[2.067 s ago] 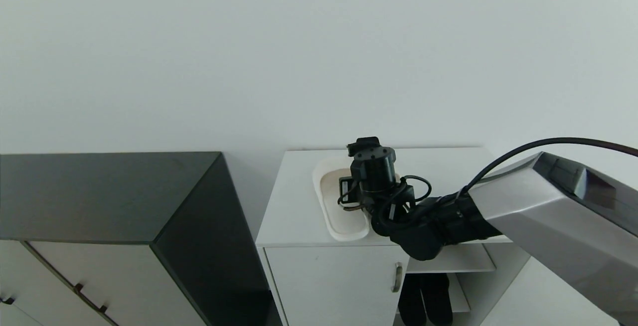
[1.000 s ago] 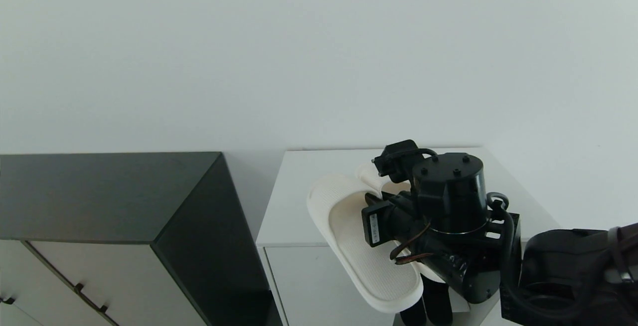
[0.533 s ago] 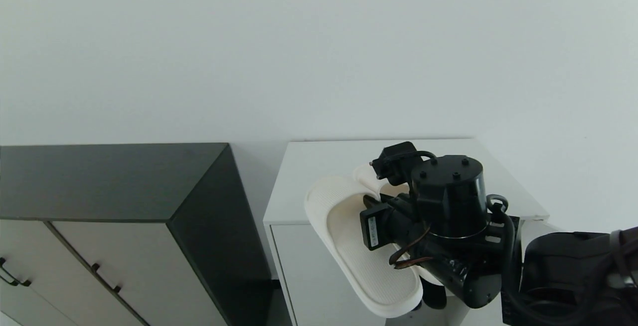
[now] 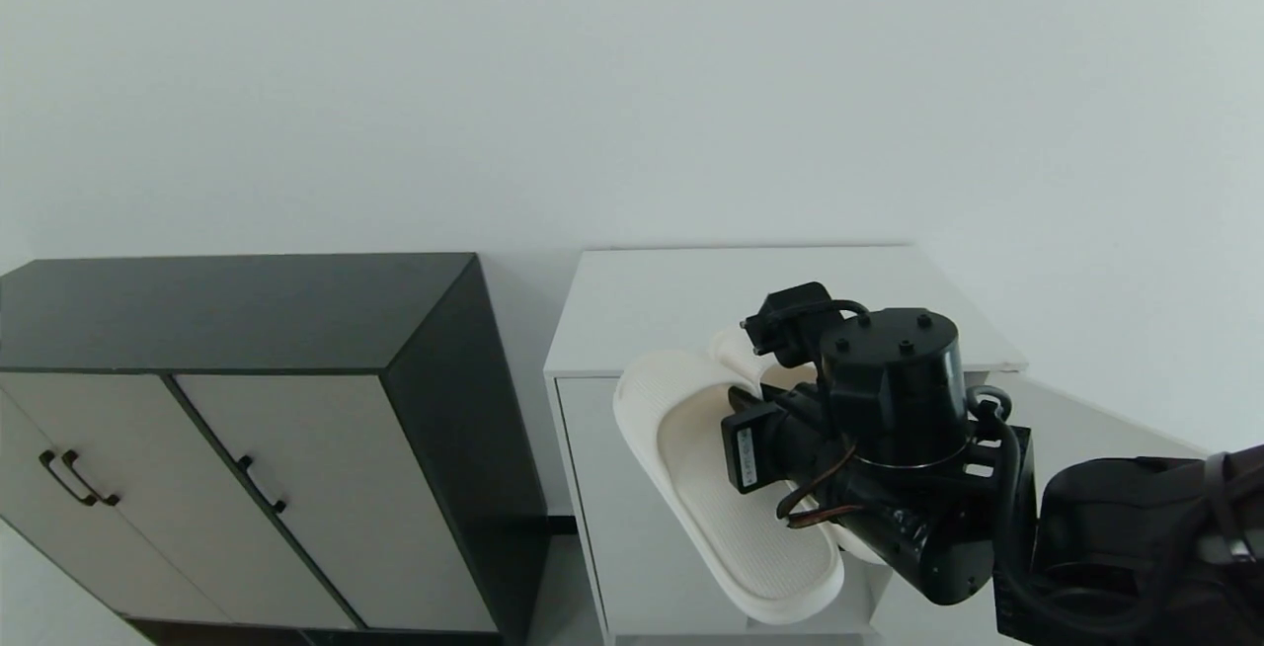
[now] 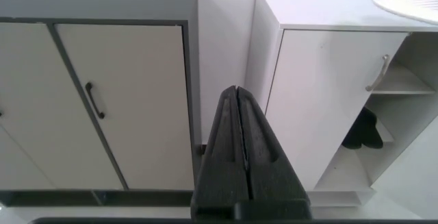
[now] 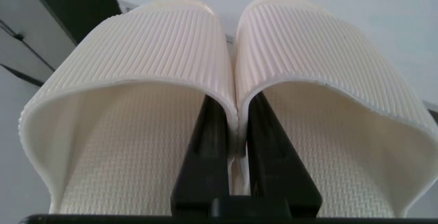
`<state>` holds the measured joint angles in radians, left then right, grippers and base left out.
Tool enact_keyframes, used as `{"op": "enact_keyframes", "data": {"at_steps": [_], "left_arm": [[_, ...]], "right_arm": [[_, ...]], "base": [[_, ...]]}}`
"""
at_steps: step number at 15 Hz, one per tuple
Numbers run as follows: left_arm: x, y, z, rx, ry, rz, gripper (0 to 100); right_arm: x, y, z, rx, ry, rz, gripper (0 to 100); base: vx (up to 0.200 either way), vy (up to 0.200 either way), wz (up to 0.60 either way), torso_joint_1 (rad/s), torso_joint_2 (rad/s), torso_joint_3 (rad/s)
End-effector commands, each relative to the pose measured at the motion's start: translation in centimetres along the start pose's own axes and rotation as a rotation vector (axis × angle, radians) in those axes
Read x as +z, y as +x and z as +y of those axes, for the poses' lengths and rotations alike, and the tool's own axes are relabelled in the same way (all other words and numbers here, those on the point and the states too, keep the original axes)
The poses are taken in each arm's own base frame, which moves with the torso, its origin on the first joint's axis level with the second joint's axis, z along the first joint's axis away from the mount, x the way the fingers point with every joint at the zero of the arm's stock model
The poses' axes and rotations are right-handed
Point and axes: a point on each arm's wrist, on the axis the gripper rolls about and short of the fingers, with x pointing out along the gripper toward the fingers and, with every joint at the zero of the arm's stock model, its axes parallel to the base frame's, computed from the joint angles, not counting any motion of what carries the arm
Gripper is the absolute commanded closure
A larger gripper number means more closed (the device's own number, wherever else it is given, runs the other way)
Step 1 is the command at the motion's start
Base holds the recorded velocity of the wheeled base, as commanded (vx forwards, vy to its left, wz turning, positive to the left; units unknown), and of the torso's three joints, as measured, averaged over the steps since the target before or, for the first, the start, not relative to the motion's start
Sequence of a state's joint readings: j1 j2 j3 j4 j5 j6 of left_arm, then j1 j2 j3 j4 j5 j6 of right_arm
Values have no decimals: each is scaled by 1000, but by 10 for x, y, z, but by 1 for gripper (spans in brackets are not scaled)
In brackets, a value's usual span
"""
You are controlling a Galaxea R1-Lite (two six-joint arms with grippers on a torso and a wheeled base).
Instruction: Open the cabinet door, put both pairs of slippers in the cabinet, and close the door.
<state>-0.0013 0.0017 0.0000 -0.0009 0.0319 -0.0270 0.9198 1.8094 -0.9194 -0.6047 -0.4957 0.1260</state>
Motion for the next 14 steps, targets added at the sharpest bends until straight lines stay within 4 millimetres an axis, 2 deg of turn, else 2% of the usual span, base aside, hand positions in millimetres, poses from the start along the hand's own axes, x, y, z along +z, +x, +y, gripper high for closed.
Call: {"op": "enact_keyframes", "data": {"at_steps": [1,14], "left_arm": [[0,0,0,0,-1,-1,100],[0,0,0,2,-1,-1,100]], "right_arm": [[-1,0,0,1,-1,1,100],[-1,0,0,2,1,-11,100]], "base": [[0,0,0,0,0,0],[0,0,0,0,0,0]]}}
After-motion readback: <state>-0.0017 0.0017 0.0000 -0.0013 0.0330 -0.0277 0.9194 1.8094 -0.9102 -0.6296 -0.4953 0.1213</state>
